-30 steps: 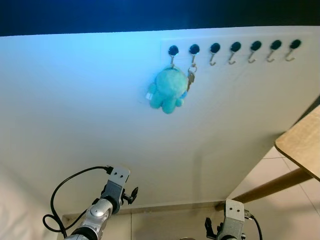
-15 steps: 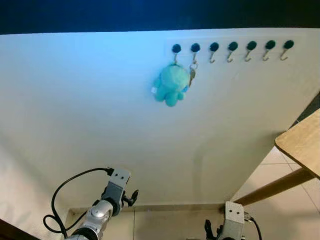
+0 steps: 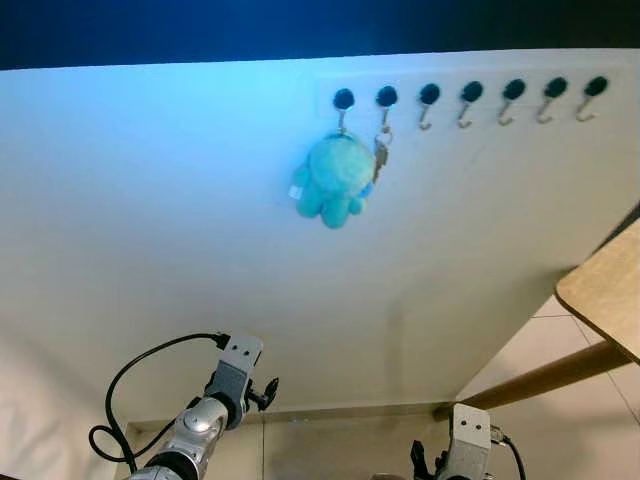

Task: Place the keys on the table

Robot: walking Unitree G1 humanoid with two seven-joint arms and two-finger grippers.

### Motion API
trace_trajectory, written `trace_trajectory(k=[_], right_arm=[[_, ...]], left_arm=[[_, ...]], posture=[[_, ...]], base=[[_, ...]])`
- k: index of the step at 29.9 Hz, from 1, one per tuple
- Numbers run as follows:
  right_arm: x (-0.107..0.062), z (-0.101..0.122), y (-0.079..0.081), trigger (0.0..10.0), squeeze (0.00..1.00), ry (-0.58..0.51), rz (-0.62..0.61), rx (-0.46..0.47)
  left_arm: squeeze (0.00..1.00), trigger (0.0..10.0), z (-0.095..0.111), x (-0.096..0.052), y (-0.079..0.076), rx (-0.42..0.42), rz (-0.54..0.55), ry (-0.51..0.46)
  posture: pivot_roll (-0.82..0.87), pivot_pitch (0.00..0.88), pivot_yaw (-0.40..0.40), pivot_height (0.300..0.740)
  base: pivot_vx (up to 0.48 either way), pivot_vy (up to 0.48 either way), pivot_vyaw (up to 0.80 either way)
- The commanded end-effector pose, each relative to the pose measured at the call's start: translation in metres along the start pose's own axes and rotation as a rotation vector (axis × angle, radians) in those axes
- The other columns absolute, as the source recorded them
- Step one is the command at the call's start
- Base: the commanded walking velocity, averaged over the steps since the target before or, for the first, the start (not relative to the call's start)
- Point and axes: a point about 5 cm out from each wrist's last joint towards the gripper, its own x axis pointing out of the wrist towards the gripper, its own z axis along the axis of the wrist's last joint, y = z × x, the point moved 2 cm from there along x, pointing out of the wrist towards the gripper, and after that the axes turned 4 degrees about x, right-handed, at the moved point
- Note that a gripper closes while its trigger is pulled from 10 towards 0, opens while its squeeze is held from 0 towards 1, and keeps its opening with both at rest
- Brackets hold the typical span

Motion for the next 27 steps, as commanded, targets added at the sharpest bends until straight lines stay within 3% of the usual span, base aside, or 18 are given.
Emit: trace_trajectory(k=[1, 16, 27], right_arm=[[-0.001, -0.0039, 0.0017, 10.0, 0.0, 0.015, 0.004, 0.007], [-0.0004, -0.003, 0.0021, 10.0, 0.0, 0.016, 0.006, 0.004], [-0.0001, -0.0025, 0.0037, 10.0, 0.0, 0.015, 0.008, 0.006]], left_arm=[[0.0, 10.0, -0.0014, 0.0009, -0.003, 0.0, -0.004, 0.014], [0.0, 10.0, -0.0026, 0.0004, -0.001, -0.008, 0.007, 0.023], [0.0, 10.0, -0.0026, 0.0003, 0.0, -0.008, 0.007, 0.026]], posture=[[0.02, 0.028, 0.026, 0.74], [0.02, 0.027, 0.023, 0.74], [0.02, 0.026, 0.025, 0.74]], base=[[0.0, 0.0, 0.0], [0.0, 0.0, 0.0], [-0.34, 0.0, 0.0]])
